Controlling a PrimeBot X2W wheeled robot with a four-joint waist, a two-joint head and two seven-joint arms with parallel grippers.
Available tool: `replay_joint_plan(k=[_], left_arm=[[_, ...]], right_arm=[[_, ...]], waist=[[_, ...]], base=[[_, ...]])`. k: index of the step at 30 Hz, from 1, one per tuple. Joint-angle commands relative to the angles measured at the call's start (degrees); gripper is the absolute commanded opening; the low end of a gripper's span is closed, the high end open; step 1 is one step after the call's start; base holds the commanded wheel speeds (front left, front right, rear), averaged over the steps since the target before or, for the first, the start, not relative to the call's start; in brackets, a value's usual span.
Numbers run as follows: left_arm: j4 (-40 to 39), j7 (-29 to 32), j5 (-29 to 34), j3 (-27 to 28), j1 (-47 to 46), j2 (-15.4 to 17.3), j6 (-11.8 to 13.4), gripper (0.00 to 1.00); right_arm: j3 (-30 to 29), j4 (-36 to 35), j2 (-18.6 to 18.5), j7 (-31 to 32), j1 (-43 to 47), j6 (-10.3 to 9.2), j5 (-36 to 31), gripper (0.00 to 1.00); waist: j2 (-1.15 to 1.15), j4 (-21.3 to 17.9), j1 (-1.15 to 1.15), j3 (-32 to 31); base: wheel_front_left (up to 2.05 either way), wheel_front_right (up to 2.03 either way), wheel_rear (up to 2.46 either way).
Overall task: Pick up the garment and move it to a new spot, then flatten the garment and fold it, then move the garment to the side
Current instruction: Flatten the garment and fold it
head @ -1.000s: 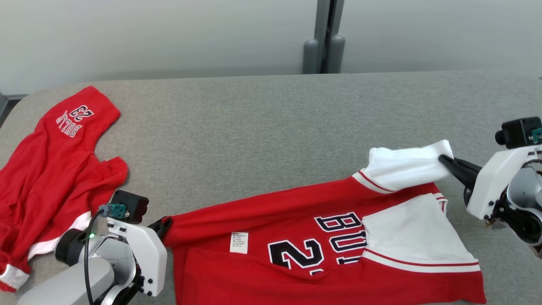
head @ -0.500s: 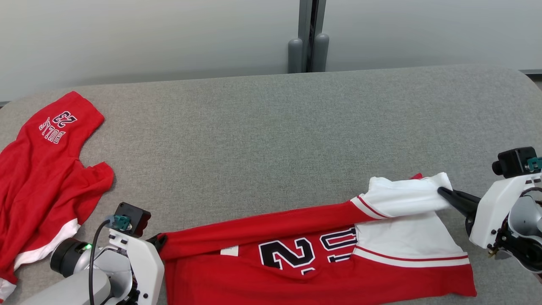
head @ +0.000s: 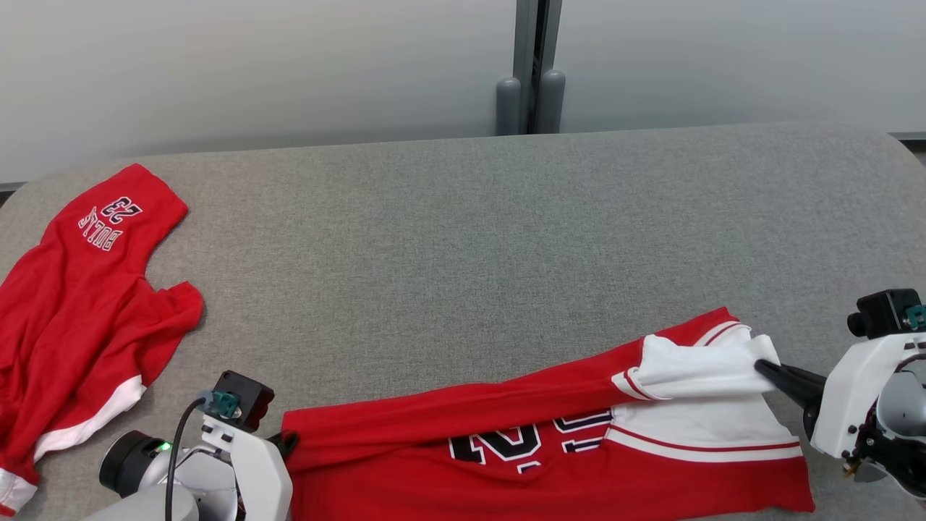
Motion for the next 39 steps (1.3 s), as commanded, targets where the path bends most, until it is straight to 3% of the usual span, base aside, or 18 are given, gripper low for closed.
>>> replay_joint_plan(k=[1,3,5,6,7,8,9,15,23,32,39], left_arm=[[0.2,0.1,0.0,0.2,0.5,0.7,0.3,0.00],[-0.5,0.5,0.2,0.0,1.0,0.6,0.3,0.00],[-1.1,0.9,0.2,-0.1,1.3,0.6,0.4,0.00],[-1.2,1.2,0.1,0.0,1.4,0.5,0.3,0.07],[-1.3,1.5,0.0,0.0,1.7,0.5,0.2,0.32],[-1.3,1.9,-0.2,-0.1,2.1,0.5,0.1,0.69],[-1.4,2.2,-0.3,-0.2,2.4,0.6,0.0,1.00],[-2.2,4.1,-0.8,-0.3,3.7,0.7,-1.0,1.00],[-4.6,6.6,-0.8,-0.4,5.2,2.4,-0.3,1.00],[-8.4,4.5,-1.2,1.2,6.3,3.8,2.4,1.00],[-10.0,-1.1,-1.7,4.5,7.5,2.9,4.8,1.00]], right_arm=[[-0.2,0.1,-0.4,0.1,0.6,0.02,0.5,0.00],[-0.3,-0.1,-0.1,0.3,1.3,0.02,0.6,0.00],[-0.7,-0.2,0.1,0.5,2.3,0.02,1.1,0.18],[-0.9,-0.2,0.1,0.5,2.7,0.02,1.1,0.26],[-1.1,-0.1,0.1,0.5,3.1,0.02,1.3,0.47],[-1.2,0.0,0.2,0.6,3.5,0.02,1.5,0.93],[-1.4,0.1,0.2,0.8,3.8,0.02,1.8,1.00],[-2.2,-0.3,-0.4,1.2,6.6,0.02,2.5,1.00],[-3.1,-0.9,-1.6,2.7,10.6,0.02,4.0,1.00],[-7.5,-4.4,-2.8,-5.8,13.3,0.02,1.9,1.00],[-10.8,-5.9,-2.1,-11.7,15.2,0.02,0.2,1.00]], waist=[[0.00,0.1,0.00,-0.1],[0.00,0.2,0.00,-0.4],[0.00,0.4,0.00,-0.9],[0.00,0.5,0.00,-1.0],[0.00,0.5,0.00,-1.2],[0.00,0.6,0.00,-1.3],[0.00,0.6,0.00,-1.4],[0.00,0.8,0.00,-2.8],[0.00,0.8,0.00,-4.7],[0.00,1.2,0.00,-5.1],[0.00,1.9,0.00,-5.3]], base=[[0.00,0.00,0.00],[0.00,0.00,0.00],[0.00,0.00,0.00],[0.00,0.00,0.00],[0.00,0.00,0.00],[0.00,0.00,0.00],[0.00,0.00,0.00],[0.00,0.00,0.00],[0.00,0.00,0.00],[0.00,0.00,0.00],[0.00,0.00,0.00]])
